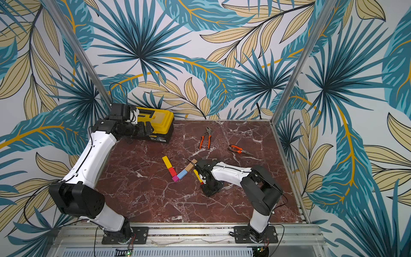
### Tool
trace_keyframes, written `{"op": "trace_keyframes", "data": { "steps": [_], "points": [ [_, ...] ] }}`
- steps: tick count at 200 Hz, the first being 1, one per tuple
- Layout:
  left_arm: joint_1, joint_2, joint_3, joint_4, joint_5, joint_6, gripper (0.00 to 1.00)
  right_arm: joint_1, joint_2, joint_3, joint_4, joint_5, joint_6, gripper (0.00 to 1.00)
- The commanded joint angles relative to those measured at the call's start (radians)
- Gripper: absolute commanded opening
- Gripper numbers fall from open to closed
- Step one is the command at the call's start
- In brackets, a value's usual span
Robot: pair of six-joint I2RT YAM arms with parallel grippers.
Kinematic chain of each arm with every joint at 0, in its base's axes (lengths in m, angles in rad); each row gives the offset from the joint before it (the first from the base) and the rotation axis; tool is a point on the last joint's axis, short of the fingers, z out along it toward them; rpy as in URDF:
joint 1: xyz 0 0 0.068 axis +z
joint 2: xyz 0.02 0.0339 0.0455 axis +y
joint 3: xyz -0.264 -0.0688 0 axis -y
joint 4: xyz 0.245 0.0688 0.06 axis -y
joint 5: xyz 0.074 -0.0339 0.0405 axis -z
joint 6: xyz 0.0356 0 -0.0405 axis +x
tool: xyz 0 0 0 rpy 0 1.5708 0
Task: Assemble the letter v with building blocks
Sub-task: Assemble the building block at the center of the board.
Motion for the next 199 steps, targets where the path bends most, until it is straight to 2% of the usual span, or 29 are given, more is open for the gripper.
{"op": "trace_keyframes", "data": {
  "steps": [1,61,132,167,199],
  "points": [
    [0.010,-0.032,-0.015,0.012,0.000,0.013,0.99,0.011,0.048,-0.012,0.062,-0.032,-0.003,0.44],
    [0.011,-0.033,-0.016,0.013,0.002,0.013,0.99,0.012,0.004,-0.009,0.051,0.005,0.016,0.54],
    [0.010,-0.035,-0.014,0.013,0.001,0.010,0.99,-0.018,-0.191,-0.023,0.009,0.184,0.095,0.71],
    [0.010,-0.039,-0.014,0.013,0.004,0.010,0.99,-0.085,-0.170,-0.019,-0.003,0.243,0.116,0.73],
    [0.010,-0.040,-0.015,0.012,0.007,0.011,0.99,-0.100,-0.112,-0.001,0.014,0.256,0.108,0.73]
  ]
}}
